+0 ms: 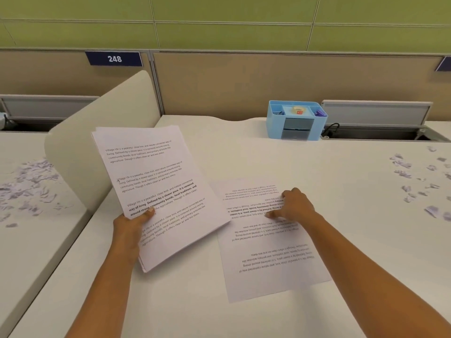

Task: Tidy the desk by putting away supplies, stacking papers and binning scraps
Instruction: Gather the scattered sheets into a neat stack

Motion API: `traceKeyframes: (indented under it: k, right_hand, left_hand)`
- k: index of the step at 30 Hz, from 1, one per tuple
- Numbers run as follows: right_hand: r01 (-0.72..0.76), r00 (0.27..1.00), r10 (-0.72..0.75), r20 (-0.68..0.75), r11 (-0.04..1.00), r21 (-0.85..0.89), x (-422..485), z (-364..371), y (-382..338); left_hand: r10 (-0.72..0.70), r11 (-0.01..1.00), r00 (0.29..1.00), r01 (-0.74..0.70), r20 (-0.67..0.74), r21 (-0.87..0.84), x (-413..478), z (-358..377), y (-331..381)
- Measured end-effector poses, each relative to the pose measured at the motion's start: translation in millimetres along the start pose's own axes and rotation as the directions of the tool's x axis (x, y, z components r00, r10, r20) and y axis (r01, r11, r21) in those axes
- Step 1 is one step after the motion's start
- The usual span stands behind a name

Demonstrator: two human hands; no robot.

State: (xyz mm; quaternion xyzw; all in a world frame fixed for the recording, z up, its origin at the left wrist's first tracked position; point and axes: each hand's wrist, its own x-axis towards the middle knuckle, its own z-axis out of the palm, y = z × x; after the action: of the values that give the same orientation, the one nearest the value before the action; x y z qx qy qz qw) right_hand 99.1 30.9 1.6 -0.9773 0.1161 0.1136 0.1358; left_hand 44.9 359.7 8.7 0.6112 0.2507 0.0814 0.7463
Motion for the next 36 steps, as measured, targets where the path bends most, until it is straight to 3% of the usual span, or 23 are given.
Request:
traceKeyframes:
  k: [7,11,14,16,18,21,24,28,32,34,36]
  right_hand:
    - [0.256,0.955,-0.244,0.167,0.965,-0.053,5.2,-12.8,-21.4]
    - [0.418,0.875,-0.420,0.242,0.906,0.060,-4.2,-6.1,-36.9]
    - [0.479,0.827,-0.525,0.202,0.846,0.234,-11.3,7.3,-41.9]
    - [0.489,0.824,-0.549,0.138,0.813,0.315,-15.9,14.0,-43.3]
    - [0.531,0.803,-0.581,0.129,0.797,0.287,-18.3,20.1,-43.6]
    - [0.591,0.761,-0.615,0.208,0.789,0.170,-17.5,22.4,-45.5]
    - [0.631,0.680,-0.646,0.346,0.756,0.174,-11.7,15.0,-41.0]
    - [0.658,0.630,-0.689,0.358,0.719,0.224,-6.5,4.5,-29.8]
    - [0.567,0.667,-0.677,0.312,0.732,0.377,-7.7,3.6,-18.1]
    - [0.507,0.761,-0.616,0.201,0.760,0.407,-5.2,4.0,-13.2]
    - [0.396,0.905,-0.424,-0.021,0.827,0.398,-0.3,1.7,-7.3]
  left_hand:
    - [0.002,1.000,1.000,-0.002,-0.009,-0.019,-1.8,-0.1,1.3]
    - [0.004,1.000,1.000,-0.005,-0.023,-0.027,-3.3,0.1,2.9]
    - [0.009,0.999,0.999,-0.010,-0.030,-0.035,-5.2,1.9,6.0]
    - [0.012,0.999,0.999,-0.013,-0.039,-0.032,-6.7,3.1,7.6]
    - [0.013,1.000,0.999,-0.014,-0.047,-0.028,-8.0,4.5,8.2]
    - [0.005,1.000,0.998,-0.006,-0.055,-0.024,-11.2,7.4,8.1]
    - [0.000,1.000,0.998,-0.001,-0.057,-0.005,-14.3,8.8,7.3]
    - [-0.018,1.000,0.999,0.018,-0.050,0.013,-16.5,10.8,4.8]
    - [-0.024,1.000,0.999,0.024,-0.036,0.000,-19.2,16.5,0.5]
    - [-0.032,0.999,0.999,0.032,-0.033,0.001,-20.3,19.6,-2.1]
    - [-0.049,0.999,0.998,0.049,-0.033,0.006,-21.0,22.6,-4.6]
